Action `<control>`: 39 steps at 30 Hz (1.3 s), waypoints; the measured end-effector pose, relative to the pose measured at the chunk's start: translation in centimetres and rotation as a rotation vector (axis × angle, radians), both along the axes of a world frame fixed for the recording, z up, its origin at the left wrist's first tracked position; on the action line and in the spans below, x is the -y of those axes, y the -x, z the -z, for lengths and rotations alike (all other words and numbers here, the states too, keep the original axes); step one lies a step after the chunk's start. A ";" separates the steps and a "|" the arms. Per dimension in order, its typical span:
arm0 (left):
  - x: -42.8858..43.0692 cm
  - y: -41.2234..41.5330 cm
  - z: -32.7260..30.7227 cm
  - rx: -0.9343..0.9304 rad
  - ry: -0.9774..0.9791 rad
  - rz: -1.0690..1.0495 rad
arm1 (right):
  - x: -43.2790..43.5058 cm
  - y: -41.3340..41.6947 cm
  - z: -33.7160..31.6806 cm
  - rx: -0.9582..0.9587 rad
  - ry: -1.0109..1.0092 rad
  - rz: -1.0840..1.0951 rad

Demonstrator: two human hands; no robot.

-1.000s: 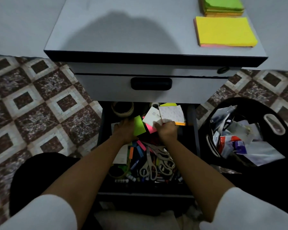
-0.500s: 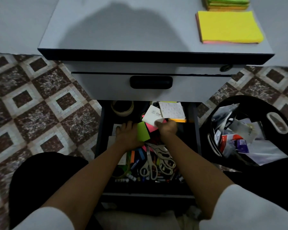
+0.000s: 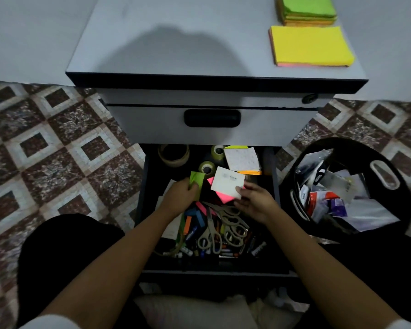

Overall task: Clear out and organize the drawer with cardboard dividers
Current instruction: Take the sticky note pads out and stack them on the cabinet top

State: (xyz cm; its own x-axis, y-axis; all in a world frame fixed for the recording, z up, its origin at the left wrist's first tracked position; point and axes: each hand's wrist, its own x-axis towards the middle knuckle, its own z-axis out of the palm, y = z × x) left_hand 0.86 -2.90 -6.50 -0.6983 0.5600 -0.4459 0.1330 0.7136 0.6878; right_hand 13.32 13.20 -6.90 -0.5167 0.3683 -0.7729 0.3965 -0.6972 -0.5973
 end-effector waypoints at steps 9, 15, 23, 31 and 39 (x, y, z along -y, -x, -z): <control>0.2 -3.2 -1.7 0.602 -0.455 -0.475 | 3.2 -0.7 -1.3 -0.068 -0.102 -0.072; 0.2 -4.8 -1.5 0.734 -0.556 -0.627 | 5.2 -0.8 -1.0 0.084 -0.459 -0.134; 1.2 -4.6 -1.6 0.697 -0.487 -0.648 | 4.2 -2.1 -1.8 0.046 -0.489 -0.186; 0.8 -5.4 -1.8 0.605 -0.457 -0.526 | 4.5 -2.1 -2.3 0.117 -0.684 -0.403; -1.2 -6.8 -2.1 0.424 -0.264 -0.471 | 7.0 -1.5 -2.3 0.157 -0.788 -0.485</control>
